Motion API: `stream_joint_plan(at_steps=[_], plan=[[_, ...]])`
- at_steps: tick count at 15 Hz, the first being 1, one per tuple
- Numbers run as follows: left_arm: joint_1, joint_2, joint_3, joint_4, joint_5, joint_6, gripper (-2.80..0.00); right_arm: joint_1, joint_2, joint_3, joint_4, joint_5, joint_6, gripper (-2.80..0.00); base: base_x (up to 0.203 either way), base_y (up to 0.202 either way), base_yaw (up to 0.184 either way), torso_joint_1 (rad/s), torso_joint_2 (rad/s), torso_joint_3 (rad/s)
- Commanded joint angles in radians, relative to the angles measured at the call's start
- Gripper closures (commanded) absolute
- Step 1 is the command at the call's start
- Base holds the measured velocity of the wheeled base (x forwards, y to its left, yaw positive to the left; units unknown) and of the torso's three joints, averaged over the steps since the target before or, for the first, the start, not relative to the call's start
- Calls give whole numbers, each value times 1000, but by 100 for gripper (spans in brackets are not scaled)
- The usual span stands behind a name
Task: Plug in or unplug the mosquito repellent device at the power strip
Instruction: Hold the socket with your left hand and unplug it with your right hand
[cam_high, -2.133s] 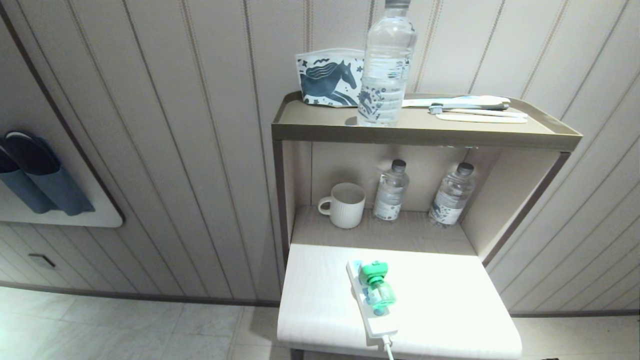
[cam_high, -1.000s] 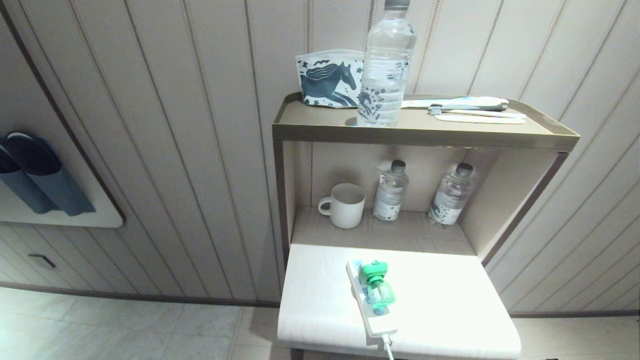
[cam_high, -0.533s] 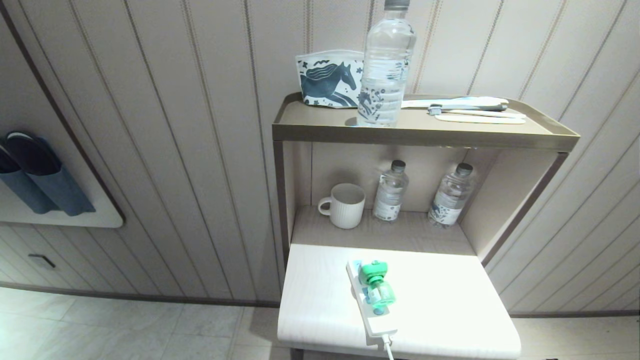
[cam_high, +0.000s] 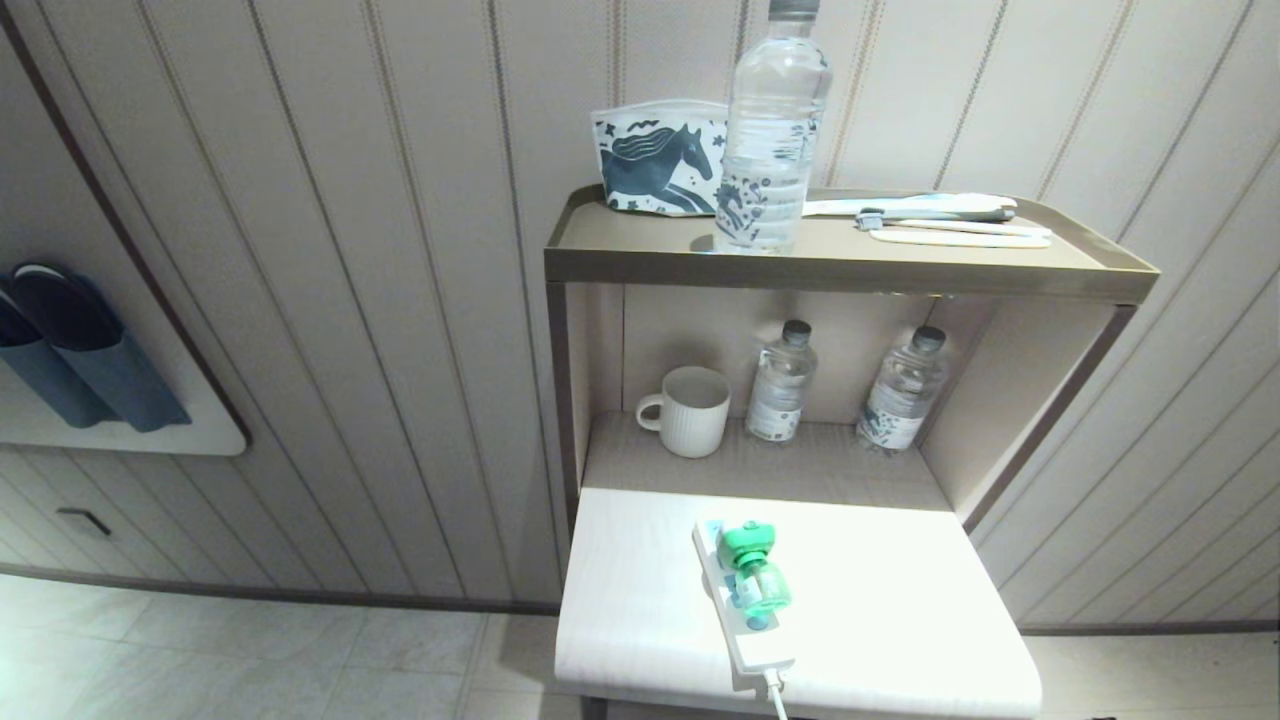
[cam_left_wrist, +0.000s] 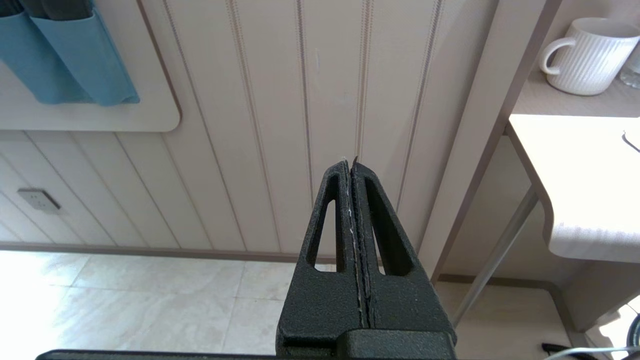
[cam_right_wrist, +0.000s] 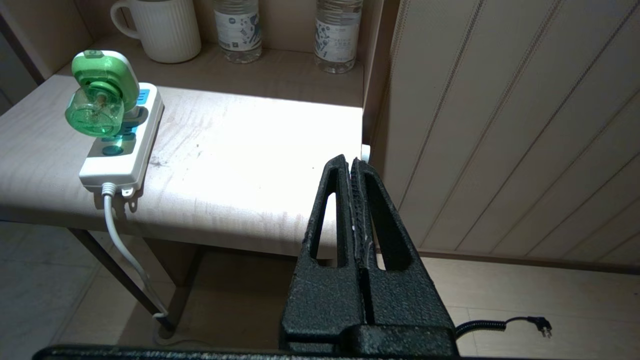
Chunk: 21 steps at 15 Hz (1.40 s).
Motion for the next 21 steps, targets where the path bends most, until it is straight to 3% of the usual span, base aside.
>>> stream_joint_plan(at_steps=[1,3,6,8,14,18,21], plan=[[0,0,0,0,0,0,0,1,4,-7,7,1,-4,0,0,0,0,0,0,0],[0,0,0,0,0,0,0,1,30,-113,81,17,-4,0,0,0,0,0,0,0],[0,0,0,0,0,0,0,2,128,-502,255,55,-3,0,0,0,0,0,0,0],[0,0,0,0,0,0,0,2,277,-787,344,81,-1,0,0,0,0,0,0,0],[0,0,0,0,0,0,0,9,867,-1332,632,141,48,0,0,0,0,0,0,0],[0,0,0,0,0,0,0,79,1193,-1615,895,183,68,0,0,0,0,0,0,0],[0,0,0,0,0,0,0,193,1437,-1868,1164,202,77,0,0,0,0,0,0,0]])
